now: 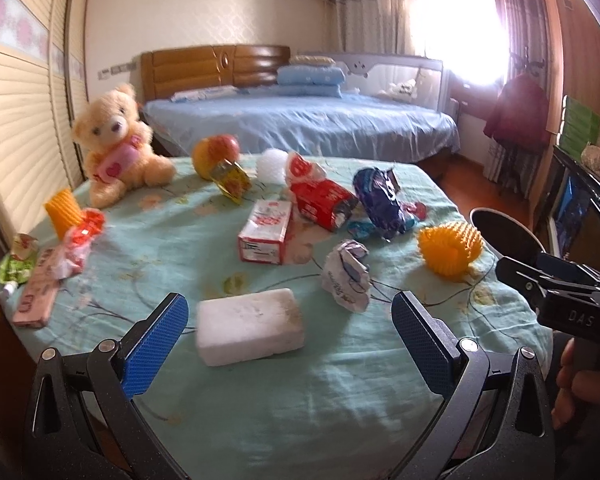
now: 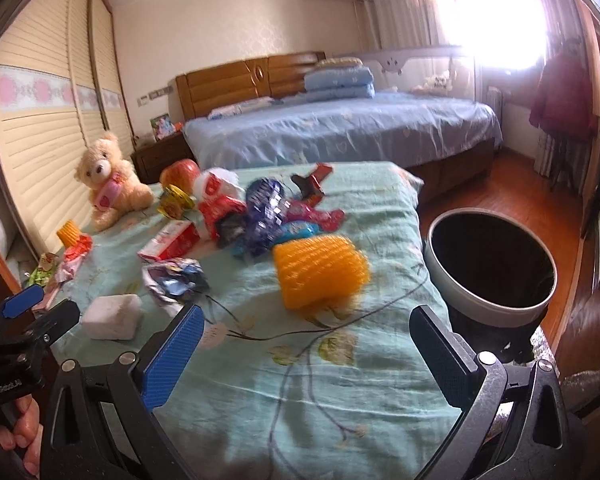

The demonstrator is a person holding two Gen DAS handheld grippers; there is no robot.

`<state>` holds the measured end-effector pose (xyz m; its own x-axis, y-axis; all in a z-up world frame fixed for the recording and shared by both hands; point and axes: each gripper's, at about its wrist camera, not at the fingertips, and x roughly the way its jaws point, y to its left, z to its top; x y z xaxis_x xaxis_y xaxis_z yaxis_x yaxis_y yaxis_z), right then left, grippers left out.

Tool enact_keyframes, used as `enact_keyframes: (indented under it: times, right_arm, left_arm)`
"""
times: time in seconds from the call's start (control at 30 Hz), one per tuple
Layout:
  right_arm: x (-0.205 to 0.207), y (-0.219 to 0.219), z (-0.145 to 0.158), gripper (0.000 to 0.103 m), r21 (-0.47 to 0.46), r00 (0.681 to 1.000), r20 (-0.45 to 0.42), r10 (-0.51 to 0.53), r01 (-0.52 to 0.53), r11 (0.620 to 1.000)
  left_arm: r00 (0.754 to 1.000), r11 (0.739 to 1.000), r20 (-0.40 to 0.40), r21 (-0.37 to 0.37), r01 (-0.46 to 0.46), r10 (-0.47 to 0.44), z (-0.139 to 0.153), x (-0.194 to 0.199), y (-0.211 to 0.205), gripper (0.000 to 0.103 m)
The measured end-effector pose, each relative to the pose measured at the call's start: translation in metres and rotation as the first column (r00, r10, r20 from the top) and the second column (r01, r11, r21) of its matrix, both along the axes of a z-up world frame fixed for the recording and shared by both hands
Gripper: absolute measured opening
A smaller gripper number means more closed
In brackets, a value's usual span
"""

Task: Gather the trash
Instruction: 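Grasp the crumpled wrapper with left tool while right tool grasps orange mesh net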

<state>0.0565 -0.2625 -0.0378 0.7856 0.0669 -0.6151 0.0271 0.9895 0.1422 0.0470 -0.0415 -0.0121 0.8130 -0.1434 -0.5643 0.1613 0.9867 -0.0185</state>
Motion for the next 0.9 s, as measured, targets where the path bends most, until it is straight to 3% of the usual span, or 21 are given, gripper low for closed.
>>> enact_keyframes:
  times: [0.13,0.27,0.47,0.53,0.6,0.63,0.67,0.77,0.9]
  right_arm:
    - [0.016,-0.007,-0.007,0.102,0.020,0.999,-0.047,0.006,-0.005,1.000]
    - [0.035,-0.008,-0.014,0.100,0.020,0.996,-0.084,0.023,-0.021,1.000]
    - [0.058,-0.008,-0.031,0.078,0.045,0.986,-0.161,0.030,-0.023,0.999]
    - [0.062,-0.010,-0.036,0.064,0.061,0.985,-0.172,0.033,-0.022,0.998]
    - [0.063,-0.012,-0.038,0.047,0.074,0.983,-0.181,0.036,-0.023,0.997]
    - [0.063,-0.013,-0.039,0.034,0.084,0.982,-0.183,0.038,-0.023,0.996]
    - [0.063,-0.015,-0.040,0.028,0.089,0.982,-0.185,0.037,-0.021,0.996]
    - [0.060,-0.020,-0.040,0.017,0.085,0.982,-0.187,0.024,-0.008,0.996]
    - [0.050,-0.030,-0.034,0.015,0.087,0.985,-0.170,0.007,0.008,0.996]
  left_arm:
    - [0.999,1.000,-0.036,0.009,0.024,-0.024,-0.007,0.017,-0.013,0.102]
    - [0.997,0.999,-0.070,0.018,0.042,-0.040,-0.014,0.033,-0.023,0.090]
    - [0.989,0.997,-0.132,0.017,0.072,-0.070,-0.029,0.056,-0.036,0.075]
    - [0.985,0.997,-0.152,0.016,0.082,-0.078,-0.033,0.062,-0.038,0.067]
    - [0.980,0.995,-0.175,0.017,0.095,-0.091,-0.038,0.068,-0.040,0.041]
    - [0.978,0.995,-0.186,0.017,0.103,-0.098,-0.040,0.070,-0.042,0.030]
    - [0.975,0.994,-0.197,0.022,0.109,-0.103,-0.042,0.072,-0.044,0.022]
    - [0.977,0.992,-0.182,0.032,0.120,-0.112,-0.042,0.070,-0.047,0.022]
    - [0.976,0.989,-0.164,0.023,0.149,-0.143,-0.035,0.065,-0.054,0.020]
